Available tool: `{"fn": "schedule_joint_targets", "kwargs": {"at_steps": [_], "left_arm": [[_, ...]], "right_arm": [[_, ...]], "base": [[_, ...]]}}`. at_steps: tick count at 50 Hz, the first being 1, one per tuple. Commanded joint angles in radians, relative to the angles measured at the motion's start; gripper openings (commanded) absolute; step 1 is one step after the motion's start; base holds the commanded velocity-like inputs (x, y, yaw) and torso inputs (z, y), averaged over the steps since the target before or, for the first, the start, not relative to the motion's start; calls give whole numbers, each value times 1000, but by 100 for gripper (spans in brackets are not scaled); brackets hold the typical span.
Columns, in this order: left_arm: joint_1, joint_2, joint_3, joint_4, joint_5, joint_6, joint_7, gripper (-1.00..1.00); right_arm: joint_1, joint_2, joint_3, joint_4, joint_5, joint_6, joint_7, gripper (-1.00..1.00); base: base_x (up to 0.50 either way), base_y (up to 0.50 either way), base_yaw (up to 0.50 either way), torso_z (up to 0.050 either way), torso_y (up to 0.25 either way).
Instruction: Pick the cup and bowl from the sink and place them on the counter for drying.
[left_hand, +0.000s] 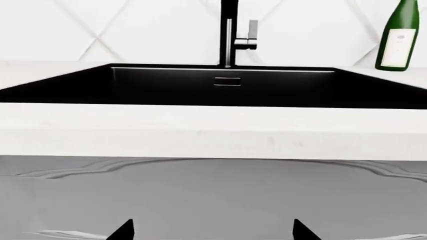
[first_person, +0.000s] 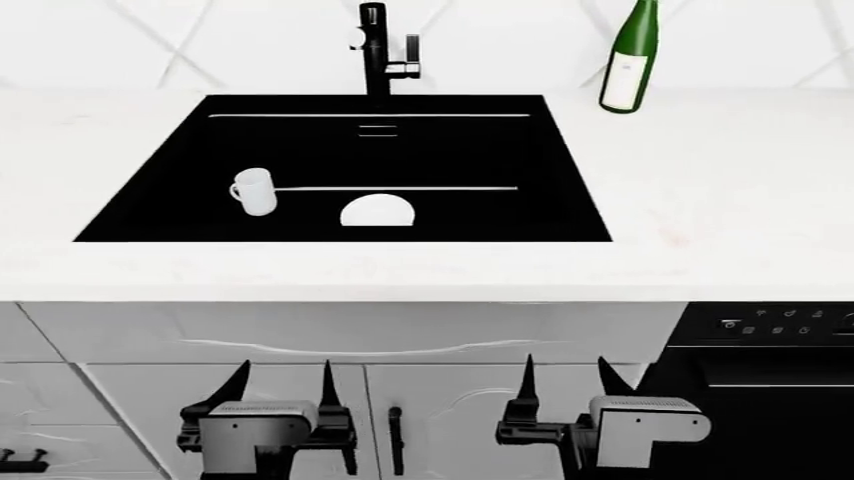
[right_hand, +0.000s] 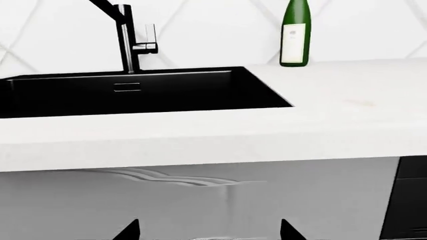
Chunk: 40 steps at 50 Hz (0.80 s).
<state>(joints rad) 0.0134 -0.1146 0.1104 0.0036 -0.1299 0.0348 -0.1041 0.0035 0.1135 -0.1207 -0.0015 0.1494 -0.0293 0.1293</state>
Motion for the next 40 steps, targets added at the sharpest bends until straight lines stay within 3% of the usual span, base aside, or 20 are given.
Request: {"fn": "schedule_joint_targets", "kwargs": {"at_steps": [1,20,33,37,40], "left_arm": [[-2,-11,11,4,-10,-6,-12,100],[-8,-24,28,-5,-24,-4,-26,100],[-9,-34,41,1,-43,-9,-23,100],[-5,-47,63,15,-27,-20,-17,100],[1,-44,37,59,-102,-61,-7,100]], "right_arm": [[1,10,-13,0,13,-2,7,100],[2,24,-26,0,12,-18,34,100],[7,31,-41,6,17,-11,43,100],[2,23,-15,3,65,-28,44,100],[2,30,8,-56,150,33,31,100]], "base": [[0,500,0,0,0],[18,485,0,0,0],[88,87,0,0,0],[7,0,0,0,0],[0,0,0,0,0]]}}
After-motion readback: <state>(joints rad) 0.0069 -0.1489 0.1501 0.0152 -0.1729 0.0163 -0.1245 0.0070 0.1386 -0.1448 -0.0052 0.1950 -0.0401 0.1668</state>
